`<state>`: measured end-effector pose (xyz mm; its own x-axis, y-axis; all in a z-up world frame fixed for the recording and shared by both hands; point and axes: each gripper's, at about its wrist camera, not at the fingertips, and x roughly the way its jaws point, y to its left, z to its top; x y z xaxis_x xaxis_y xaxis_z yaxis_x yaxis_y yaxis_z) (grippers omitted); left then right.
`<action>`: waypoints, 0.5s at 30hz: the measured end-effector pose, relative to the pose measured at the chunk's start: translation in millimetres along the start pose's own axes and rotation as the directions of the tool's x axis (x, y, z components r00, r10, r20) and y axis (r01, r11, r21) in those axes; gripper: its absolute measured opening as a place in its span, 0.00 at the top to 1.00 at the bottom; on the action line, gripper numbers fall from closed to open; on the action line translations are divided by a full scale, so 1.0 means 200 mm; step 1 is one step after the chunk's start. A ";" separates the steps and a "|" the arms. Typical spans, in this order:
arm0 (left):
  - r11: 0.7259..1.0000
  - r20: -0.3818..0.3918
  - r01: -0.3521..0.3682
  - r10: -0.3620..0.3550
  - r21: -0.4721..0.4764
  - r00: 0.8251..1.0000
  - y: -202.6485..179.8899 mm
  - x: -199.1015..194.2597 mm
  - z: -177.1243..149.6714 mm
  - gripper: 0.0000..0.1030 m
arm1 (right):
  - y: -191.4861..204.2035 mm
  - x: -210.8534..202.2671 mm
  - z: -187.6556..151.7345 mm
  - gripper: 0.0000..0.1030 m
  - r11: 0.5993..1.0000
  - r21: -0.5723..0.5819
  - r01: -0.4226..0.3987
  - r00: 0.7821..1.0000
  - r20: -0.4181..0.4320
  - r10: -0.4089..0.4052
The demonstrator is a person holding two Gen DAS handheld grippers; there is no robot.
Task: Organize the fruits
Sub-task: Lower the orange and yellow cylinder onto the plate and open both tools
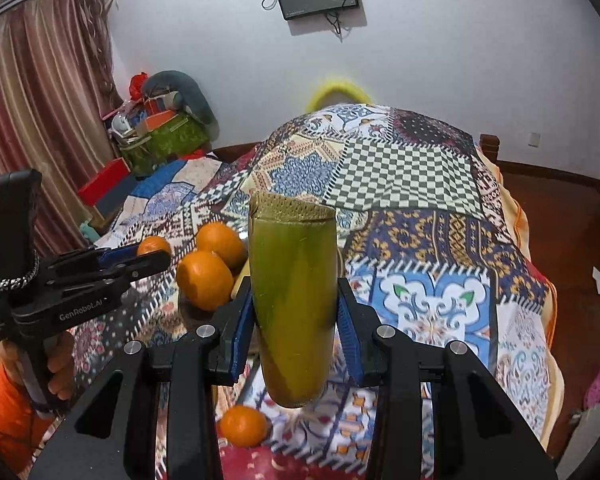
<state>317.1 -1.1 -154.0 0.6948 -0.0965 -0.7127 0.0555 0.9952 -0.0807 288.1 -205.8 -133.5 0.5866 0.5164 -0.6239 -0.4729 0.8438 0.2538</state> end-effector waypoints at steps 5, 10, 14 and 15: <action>1.000 -0.004 -0.001 0.001 0.019 1.000 -0.03 0.08 0.07 0.68 | 0.01 0.07 0.09 0.66 1.000 0.004 -0.014 1.000 0.008 0.014; 1.000 -0.049 -0.004 0.003 -0.011 0.999 0.01 0.21 0.08 0.68 | 0.01 0.15 0.14 0.66 0.999 0.005 -0.038 0.999 -0.004 0.038; 0.998 -0.082 0.011 -0.017 -0.064 0.997 0.06 0.29 0.07 0.68 | 0.02 0.22 0.15 0.66 0.998 0.022 -0.062 0.998 -0.018 0.062; 0.997 -0.083 0.012 -0.018 -0.071 0.996 0.07 0.30 0.07 0.68 | 0.02 0.24 0.15 0.66 0.998 0.024 -0.065 0.998 -0.024 0.065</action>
<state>370.1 7.3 -188.3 0.6314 -0.1156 -0.7668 0.0129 0.9903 -0.1386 333.3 -174.0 -140.0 0.5385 0.5666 -0.6236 -0.4937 0.8120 0.3114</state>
